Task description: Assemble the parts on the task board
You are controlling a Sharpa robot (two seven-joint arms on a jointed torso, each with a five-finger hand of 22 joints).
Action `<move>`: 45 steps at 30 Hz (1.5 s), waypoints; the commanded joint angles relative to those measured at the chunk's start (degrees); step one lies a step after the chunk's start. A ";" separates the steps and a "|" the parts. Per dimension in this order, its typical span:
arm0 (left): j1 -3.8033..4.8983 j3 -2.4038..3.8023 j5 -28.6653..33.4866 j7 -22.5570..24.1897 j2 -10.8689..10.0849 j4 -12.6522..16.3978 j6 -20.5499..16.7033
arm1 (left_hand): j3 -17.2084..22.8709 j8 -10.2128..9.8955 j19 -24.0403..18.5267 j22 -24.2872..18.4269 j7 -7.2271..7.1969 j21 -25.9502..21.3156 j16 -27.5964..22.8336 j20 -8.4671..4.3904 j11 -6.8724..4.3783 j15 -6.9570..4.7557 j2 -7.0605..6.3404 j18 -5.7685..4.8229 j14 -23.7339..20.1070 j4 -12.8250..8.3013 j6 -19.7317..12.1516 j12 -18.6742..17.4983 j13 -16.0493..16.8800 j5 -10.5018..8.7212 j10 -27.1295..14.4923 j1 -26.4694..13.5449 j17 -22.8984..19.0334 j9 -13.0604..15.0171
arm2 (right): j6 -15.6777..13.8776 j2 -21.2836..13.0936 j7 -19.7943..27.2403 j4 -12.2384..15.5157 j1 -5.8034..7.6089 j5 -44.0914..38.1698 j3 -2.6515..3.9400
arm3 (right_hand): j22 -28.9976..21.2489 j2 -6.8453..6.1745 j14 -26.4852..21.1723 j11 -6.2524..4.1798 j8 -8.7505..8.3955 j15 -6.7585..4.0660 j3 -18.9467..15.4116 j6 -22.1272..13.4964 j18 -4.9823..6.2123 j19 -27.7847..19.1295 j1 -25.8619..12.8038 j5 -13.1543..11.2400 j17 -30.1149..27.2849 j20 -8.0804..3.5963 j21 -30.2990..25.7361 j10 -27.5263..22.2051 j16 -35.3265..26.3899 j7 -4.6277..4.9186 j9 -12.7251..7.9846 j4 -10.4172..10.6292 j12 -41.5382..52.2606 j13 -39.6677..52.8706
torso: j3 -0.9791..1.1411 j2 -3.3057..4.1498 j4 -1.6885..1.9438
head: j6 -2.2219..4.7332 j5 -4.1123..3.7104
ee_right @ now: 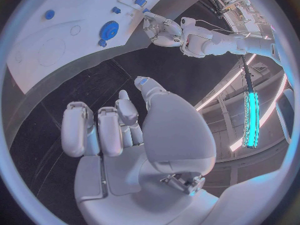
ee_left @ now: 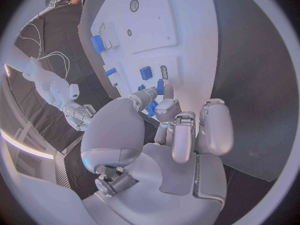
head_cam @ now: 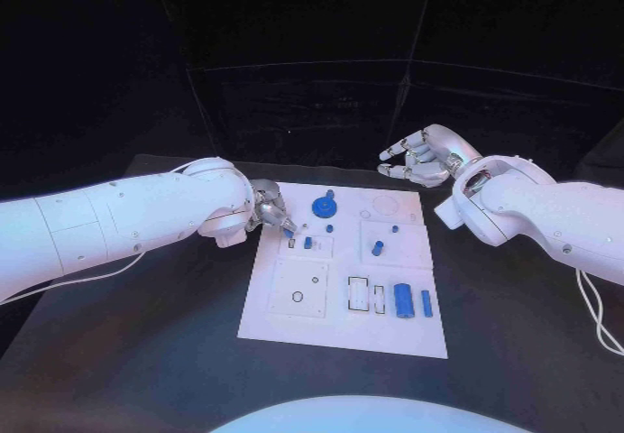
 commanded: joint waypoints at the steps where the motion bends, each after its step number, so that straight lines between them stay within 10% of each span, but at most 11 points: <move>1: -0.12 0.03 -0.47 1.41 -0.17 0.66 -2.32 | 6.80 0.26 0.31 0.08 -0.37 -0.06 0.18 0.16 -0.13 -0.29 -0.41 0.51 6.05 -7.13 -0.01 -0.37 -0.08 0.05 0.47 0.28 15.10 0.11 | 0.46 0.01 0.13 0.01 0.10 0.12 0.03 | -0.01 0.24 2.56 -0.17 0.25 -0.49 0.16 0.05 0.68 -0.14 0.40 0.25 0.01 -0.09 -0.38 -0.17 -0.33 -0.29 0.02 -0.02 0.19 0.04 | -0.01 0.06 -0.04 | -0.19 -0.09; 45: -1.38 -0.61 -1.28 -1.65 -0.82 1.30 0.01 | 6.74 0.48 0.33 0.12 -0.38 -0.04 0.18 0.13 -0.16 -0.33 -0.15 0.51 6.05 -7.07 0.05 -0.31 -0.02 0.06 0.63 0.38 15.10 0.16 | 0.48 0.45 0.42 -0.33 0.09 0.13 0.02 | -0.04 0.24 2.56 -0.17 0.25 -0.49 0.17 0.05 0.69 -0.16 0.41 0.26 -0.01 -0.09 -0.40 -0.17 -0.34 -0.29 0.02 -0.03 0.20 0.05 | 0.05 0.06 -0.08 | -0.89 0.48</move>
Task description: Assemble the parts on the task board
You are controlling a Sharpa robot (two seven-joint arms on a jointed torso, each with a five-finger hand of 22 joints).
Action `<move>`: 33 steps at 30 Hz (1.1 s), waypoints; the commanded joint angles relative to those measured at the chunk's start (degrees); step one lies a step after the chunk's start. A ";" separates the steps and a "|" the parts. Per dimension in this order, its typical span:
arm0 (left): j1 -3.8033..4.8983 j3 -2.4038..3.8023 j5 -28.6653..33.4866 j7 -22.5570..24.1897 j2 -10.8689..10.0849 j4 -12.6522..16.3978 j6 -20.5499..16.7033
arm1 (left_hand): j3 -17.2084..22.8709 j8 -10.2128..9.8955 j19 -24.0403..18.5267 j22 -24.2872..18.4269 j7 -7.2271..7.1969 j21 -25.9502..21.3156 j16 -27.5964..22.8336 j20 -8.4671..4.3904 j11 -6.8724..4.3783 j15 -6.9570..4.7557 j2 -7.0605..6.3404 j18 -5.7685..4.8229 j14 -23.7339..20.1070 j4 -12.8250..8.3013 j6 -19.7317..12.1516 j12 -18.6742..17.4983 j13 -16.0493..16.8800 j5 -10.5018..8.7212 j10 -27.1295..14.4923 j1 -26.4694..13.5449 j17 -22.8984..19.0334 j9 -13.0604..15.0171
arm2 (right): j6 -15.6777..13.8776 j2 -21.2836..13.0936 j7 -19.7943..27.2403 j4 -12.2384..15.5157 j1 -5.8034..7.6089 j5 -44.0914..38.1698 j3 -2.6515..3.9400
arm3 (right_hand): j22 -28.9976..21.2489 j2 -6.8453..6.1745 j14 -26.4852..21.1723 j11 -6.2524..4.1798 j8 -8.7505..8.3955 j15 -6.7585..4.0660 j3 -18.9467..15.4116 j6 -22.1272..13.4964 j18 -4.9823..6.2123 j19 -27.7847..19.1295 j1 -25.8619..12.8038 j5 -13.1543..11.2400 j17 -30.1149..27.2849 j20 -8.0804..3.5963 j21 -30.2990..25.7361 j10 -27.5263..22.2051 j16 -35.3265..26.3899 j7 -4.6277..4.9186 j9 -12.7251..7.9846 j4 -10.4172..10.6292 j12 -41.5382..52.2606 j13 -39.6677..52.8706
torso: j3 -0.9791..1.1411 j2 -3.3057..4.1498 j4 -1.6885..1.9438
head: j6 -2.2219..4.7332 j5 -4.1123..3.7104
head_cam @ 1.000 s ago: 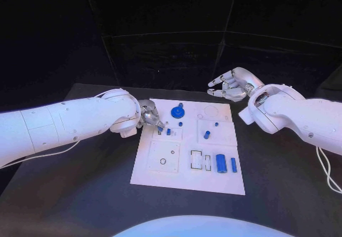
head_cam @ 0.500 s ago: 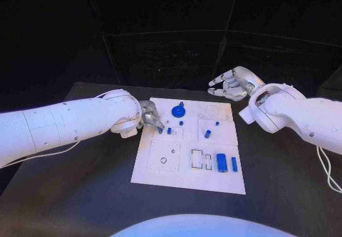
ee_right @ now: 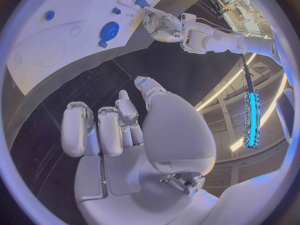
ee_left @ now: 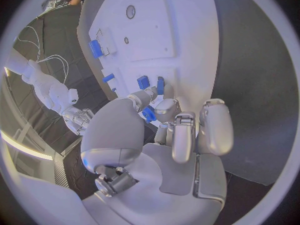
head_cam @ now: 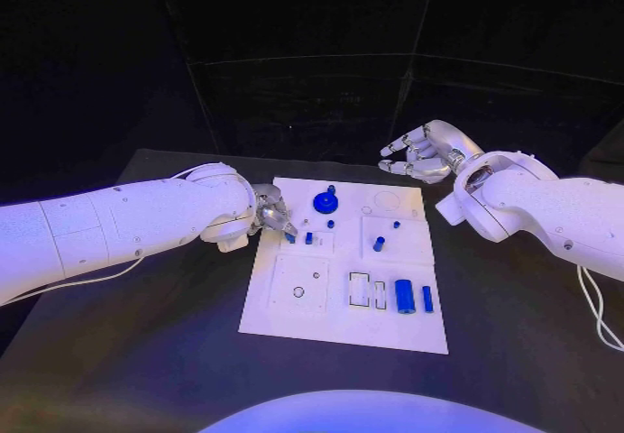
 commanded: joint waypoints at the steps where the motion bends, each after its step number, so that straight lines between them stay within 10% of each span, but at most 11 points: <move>1: -0.03 -0.01 -0.61 -0.98 -0.14 -0.10 1.27 | 5.97 0.39 0.33 0.07 -0.45 -0.04 0.18 0.13 -0.10 -0.33 -0.10 0.51 6.05 -6.30 0.04 -0.30 -0.04 0.21 0.37 0.47 15.10 0.10 | 0.10 0.04 0.44 0.05 0.10 0.11 0.03 | -0.04 0.24 2.56 -0.17 0.25 -0.49 0.17 0.05 0.69 -0.16 0.42 0.26 0.01 -0.09 -0.40 -0.17 -0.34 -0.29 0.02 -0.03 0.21 0.06 | 0.01 -0.01 -0.05 | -0.04 0.11; 33: -0.06 -0.03 -0.60 -0.85 0.45 -0.15 1.64 | 0.09 1.24 0.60 0.67 -1.47 0.29 0.18 -0.33 -0.79 -0.87 -1.31 0.39 6.05 -3.61 1.21 0.44 0.54 -0.05 1.00 -2.58 15.10 -0.30 | 0.14 0.26 0.58 -0.11 0.09 0.28 0.03 | -0.11 0.32 2.54 -0.17 0.30 -0.49 0.26 0.07 0.70 -0.20 0.53 0.31 -0.09 -0.09 -0.45 -0.23 -0.42 -0.29 0.03 -0.03 0.14 0.00 | 0.07 0.01 -0.04 | -0.24 0.15</move>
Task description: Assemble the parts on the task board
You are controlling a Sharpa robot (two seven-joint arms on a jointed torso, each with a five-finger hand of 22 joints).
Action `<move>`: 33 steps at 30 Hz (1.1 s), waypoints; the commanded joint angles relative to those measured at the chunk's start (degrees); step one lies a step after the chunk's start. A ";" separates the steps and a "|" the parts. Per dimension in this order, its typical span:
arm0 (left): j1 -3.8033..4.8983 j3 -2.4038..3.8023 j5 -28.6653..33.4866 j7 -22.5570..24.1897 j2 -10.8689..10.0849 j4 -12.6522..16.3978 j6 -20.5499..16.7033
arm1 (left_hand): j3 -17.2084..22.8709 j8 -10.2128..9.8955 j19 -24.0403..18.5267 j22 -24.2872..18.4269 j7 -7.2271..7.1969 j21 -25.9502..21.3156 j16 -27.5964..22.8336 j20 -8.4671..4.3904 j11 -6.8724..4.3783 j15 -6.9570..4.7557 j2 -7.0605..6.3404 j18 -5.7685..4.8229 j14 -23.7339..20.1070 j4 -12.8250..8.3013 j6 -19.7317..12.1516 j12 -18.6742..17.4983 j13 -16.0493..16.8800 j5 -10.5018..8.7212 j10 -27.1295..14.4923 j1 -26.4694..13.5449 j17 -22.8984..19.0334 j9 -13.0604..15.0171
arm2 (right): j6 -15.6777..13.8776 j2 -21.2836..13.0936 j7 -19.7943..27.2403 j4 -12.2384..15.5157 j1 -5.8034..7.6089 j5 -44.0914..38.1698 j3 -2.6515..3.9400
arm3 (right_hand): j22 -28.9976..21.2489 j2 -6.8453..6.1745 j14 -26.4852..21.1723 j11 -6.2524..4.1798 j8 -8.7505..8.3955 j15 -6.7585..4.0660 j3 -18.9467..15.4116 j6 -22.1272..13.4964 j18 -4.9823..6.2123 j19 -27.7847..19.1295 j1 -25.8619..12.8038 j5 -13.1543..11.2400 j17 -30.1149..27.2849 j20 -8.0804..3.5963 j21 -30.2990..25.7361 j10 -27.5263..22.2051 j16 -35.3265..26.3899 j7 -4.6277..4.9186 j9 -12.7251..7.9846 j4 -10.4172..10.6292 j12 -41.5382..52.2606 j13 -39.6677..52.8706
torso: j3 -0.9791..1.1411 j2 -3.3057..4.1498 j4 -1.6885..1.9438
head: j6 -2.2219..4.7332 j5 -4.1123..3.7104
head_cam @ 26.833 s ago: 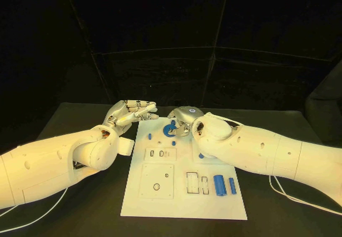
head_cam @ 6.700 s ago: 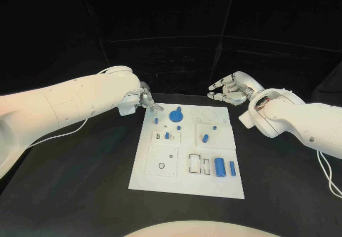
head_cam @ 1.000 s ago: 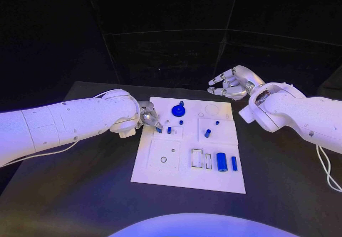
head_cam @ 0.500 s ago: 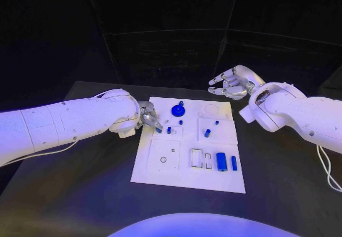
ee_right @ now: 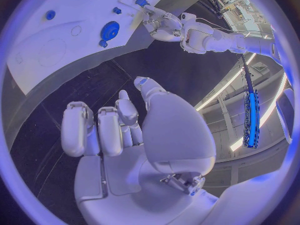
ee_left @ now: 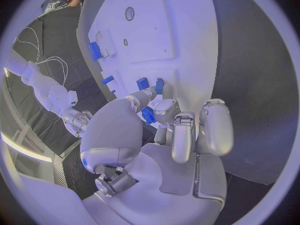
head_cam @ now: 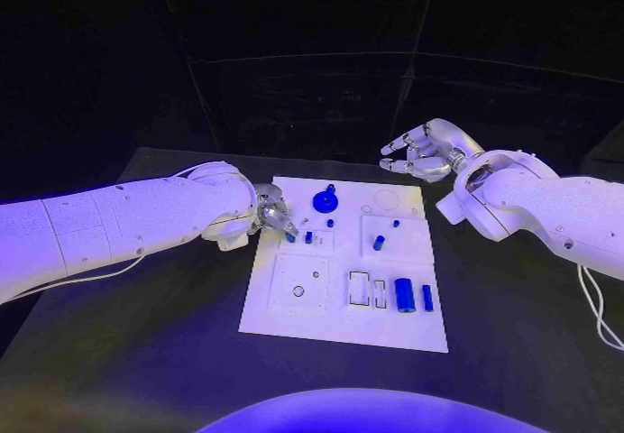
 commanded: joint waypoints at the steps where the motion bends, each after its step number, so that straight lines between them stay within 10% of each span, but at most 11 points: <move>1: -0.06 -0.04 -0.25 -0.38 0.32 -0.20 0.73 | -0.11 0.19 0.42 0.16 -0.17 0.33 0.18 -0.16 -0.28 -0.47 0.01 0.38 6.05 -0.49 0.31 0.42 0.13 0.01 0.27 -0.70 15.10 -0.20 | 0.14 0.08 0.48 0.03 0.10 0.22 0.03 | -0.05 0.09 2.54 -0.17 0.30 -0.49 0.26 0.07 0.70 -0.20 0.30 0.31 -0.08 -0.09 -0.21 -0.23 -0.20 -0.29 0.03 -0.03 0.15 0.00 | 0.01 0.02 0.01 | -0.04 -0.03; 33: -0.06 -0.04 -0.25 -1.58 1.12 -1.53 0.05 | -14.49 0.20 0.99 1.46 -0.27 1.11 0.18 -0.38 -0.37 -0.59 -0.85 0.10 6.05 5.76 2.54 2.03 1.72 -0.30 1.09 -5.26 15.10 -1.75 | 0.03 0.18 0.63 -0.05 0.10 0.42 0.03 | -0.21 0.09 2.50 -0.14 0.30 -0.48 0.25 0.04 0.74 -0.30 0.24 0.31 -0.24 -0.09 -0.30 -0.36 -0.33 -0.27 0.02 0.04 -0.04 -0.17 | -0.05 -0.02 0.00 | -0.04 -0.31</move>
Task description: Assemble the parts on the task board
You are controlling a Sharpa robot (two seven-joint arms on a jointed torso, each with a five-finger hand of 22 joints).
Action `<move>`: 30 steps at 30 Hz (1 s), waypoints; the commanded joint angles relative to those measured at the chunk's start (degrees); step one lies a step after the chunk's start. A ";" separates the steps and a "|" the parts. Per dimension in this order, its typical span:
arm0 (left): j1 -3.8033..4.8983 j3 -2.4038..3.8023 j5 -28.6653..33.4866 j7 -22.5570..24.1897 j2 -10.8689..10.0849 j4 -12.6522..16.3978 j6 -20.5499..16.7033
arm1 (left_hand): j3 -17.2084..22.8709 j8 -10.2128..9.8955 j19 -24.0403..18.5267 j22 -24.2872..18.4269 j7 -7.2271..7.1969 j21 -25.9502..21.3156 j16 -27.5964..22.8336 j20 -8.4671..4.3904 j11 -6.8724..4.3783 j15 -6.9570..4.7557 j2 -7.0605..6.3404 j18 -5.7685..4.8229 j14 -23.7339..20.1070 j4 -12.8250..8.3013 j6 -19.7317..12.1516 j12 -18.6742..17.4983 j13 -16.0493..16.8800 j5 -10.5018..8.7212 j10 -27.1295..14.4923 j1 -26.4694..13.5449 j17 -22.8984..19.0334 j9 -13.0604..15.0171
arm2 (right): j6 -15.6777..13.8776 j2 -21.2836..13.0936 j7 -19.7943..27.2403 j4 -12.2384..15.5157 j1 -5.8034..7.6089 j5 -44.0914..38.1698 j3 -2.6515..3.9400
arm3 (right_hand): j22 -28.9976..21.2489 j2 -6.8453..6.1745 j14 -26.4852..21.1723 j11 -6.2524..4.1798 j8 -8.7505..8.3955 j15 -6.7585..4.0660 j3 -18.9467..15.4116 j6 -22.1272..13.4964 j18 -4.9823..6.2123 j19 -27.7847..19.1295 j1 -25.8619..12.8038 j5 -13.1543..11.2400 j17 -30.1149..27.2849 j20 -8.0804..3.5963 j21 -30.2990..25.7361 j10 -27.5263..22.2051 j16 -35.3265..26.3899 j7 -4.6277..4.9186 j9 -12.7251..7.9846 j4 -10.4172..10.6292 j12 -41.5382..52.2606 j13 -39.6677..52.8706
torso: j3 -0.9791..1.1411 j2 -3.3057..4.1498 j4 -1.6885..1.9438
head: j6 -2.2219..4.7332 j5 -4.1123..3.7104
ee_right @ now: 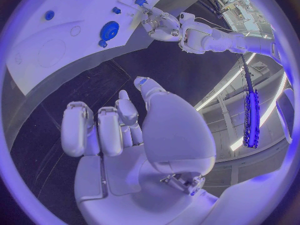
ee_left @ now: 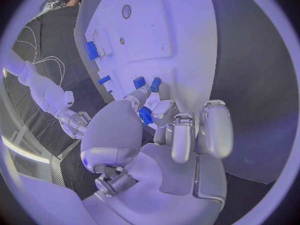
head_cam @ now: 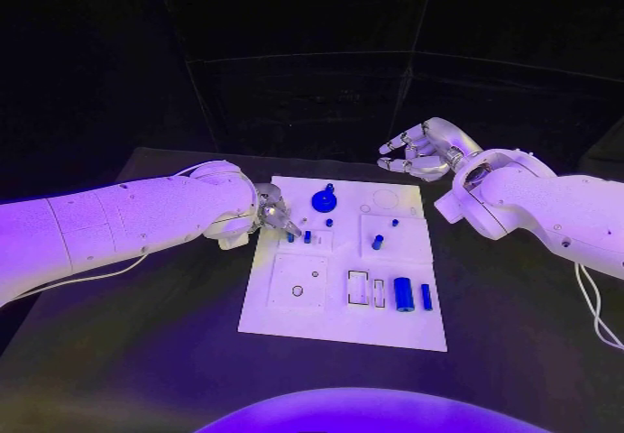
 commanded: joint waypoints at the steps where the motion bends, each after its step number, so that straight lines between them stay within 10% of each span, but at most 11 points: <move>1: 0.05 0.01 -0.22 -0.36 -0.13 0.02 -0.73 | -3.54 0.01 0.63 0.36 0.22 0.16 0.18 0.00 -0.02 -0.16 -1.27 0.08 6.05 1.39 0.40 0.34 0.10 -0.43 0.39 -1.94 15.10 -0.14 | 0.02 0.04 0.55 0.02 0.10 0.24 0.03 | -0.10 0.09 2.50 -0.14 0.30 -0.48 0.25 0.04 0.74 -0.30 0.24 0.31 -0.07 -0.09 -0.30 -0.36 -0.33 -0.27 0.02 0.04 -0.04 -0.07 | -0.06 0.01 0.04 | 0.16 -0.07; 6: 0.04 0.02 0.41 1.88 -0.62 0.23 -4.47 | -9.21 -0.17 0.29 -0.46 0.21 -0.68 0.18 -0.03 0.00 -0.24 -1.00 0.30 6.05 4.04 -0.13 -0.48 -1.02 -2.13 -0.31 -2.31 15.10 -0.50 | 0.04 0.10 0.66 -0.07 0.10 0.40 0.03 | -0.30 0.09 2.48 -0.14 0.29 -0.48 0.24 0.01 0.78 -0.44 0.21 0.31 -0.17 -0.09 -0.41 -0.46 -0.40 -0.26 0.02 0.07 -0.19 -0.20 | -0.07 -0.02 0.08 | 0.18 -0.14; 11: 0.03 0.03 1.58 5.45 -1.33 0.46 -9.38 | -14.50 -1.79 -1.72 -4.77 2.24 -4.84 0.18 0.78 1.72 0.90 -0.27 1.27 6.05 7.23 -5.72 -10.54 -13.65 -2.70 -8.51 -0.14 15.10 -1.35 | 0.10 0.22 0.85 -0.13 0.09 0.66 0.03 | -0.34 0.09 2.47 -0.13 0.28 -0.47 0.25 -0.01 0.79 -0.46 0.21 0.31 -0.21 -0.09 -0.43 -0.45 -0.44 -0.25 0.01 0.08 -0.18 -0.19 | -0.05 -0.04 0.05 | 0.18 -0.28; 20: 0.03 0.04 5.36 12.37 -2.51 1.21 -14.90 | -19.24 -0.93 -2.82 -7.47 2.73 -7.67 -0.13 1.39 2.21 1.37 1.86 1.97 5.91 10.03 -7.06 -11.34 -16.41 -2.39 -10.27 5.41 14.57 -1.65 | 0.03 0.14 0.93 -0.16 0.09 0.76 0.03 | -0.36 0.09 2.46 -0.13 0.28 -0.47 0.25 -0.03 0.80 -0.48 0.21 0.31 -0.23 -0.09 -0.44 -0.45 -0.45 -0.25 0.01 0.08 -0.17 -0.18 | -0.04 -0.01 0.08 | 0.33 -0.36; 26: 0.04 0.02 9.09 24.62 -1.66 0.95 -17.12 | -19.18 -4.04 -17.40 -31.31 5.72 -33.11 -16.39 3.50 5.10 3.98 3.85 6.57 -4.91 7.00 -11.34 -18.40 -23.33 -2.16 -21.78 15.60 -8.25 -4.40 | -0.01 0.17 0.97 -0.28 0.09 0.78 0.03 | -0.36 0.09 2.46 -0.13 0.28 -0.47 0.25 -0.03 0.80 -0.48 0.21 0.31 -0.23 -0.09 -0.44 -0.45 -0.45 -0.25 0.01 0.08 -0.17 -0.18 | -0.01 0.01 0.09 | 0.54 -0.49; 30: -0.07 -0.10 5.27 28.91 0.09 -0.07 -18.12 | -16.76 -5.92 -19.68 -33.02 6.37 -36.21 -22.10 4.47 5.93 4.79 4.43 6.65 -10.19 3.63 -11.00 -21.49 -26.00 -2.09 -25.81 22.07 -15.43 -6.14 | 0.00 0.31 1.00 -0.41 0.09 0.78 0.03 | -0.36 0.09 2.46 -0.13 0.28 -0.47 0.25 -0.03 0.80 -0.48 0.21 0.31 -0.23 -0.09 -0.44 -0.45 -0.45 -0.25 0.01 0.08 -0.17 -0.18 | -0.04 0.04 0.02 | 0.71 -0.53</move>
